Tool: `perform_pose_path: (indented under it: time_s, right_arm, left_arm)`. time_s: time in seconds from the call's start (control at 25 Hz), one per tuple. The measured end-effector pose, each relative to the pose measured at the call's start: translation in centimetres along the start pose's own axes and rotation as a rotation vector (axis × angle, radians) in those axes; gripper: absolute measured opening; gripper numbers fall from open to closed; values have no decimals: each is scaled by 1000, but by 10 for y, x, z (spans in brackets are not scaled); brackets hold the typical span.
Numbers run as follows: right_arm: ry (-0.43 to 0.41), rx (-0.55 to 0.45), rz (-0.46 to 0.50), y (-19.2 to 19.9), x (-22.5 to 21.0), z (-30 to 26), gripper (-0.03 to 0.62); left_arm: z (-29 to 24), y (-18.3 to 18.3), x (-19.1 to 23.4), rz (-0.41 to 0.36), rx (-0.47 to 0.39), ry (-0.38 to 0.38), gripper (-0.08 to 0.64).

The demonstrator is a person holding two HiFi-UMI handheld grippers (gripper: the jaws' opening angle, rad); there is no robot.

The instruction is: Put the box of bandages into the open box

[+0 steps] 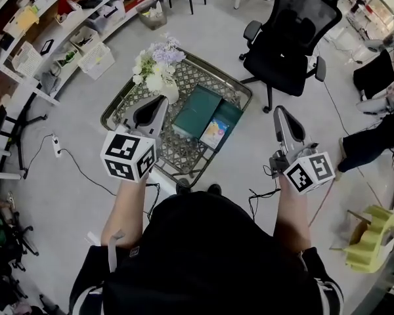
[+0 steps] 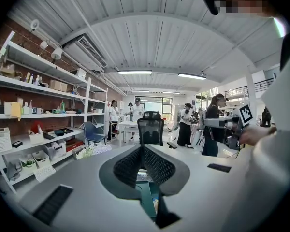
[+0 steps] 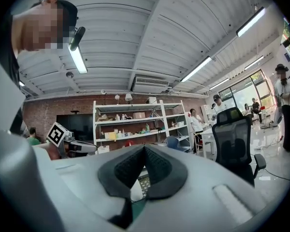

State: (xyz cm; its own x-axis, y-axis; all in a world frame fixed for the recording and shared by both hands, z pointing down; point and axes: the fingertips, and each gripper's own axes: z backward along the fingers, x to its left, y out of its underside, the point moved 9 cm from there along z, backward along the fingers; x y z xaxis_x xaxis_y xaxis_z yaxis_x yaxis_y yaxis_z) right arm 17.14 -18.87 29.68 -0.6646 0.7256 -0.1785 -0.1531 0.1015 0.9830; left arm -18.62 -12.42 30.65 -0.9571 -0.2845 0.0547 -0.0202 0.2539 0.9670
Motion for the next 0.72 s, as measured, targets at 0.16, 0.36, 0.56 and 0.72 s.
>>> perform_pose_path:
  time_s: [0.16,0.36,0.56,0.72]
  right_arm:
    - [-13,7,12,0,5,-5,8]
    - [-26,17,17,0,10,-10,8]
    - [-27,32,17,4,15,-12,8]
    - [-28,42,15,7,21,-18,8]
  left_arm:
    - [0,2,2,7,-1,1,23]
    - [1,5,7,20,2,-4,23]
    - [2,7,12,13,7,0,23]
    - [4,8,20,20,7,-3,23]
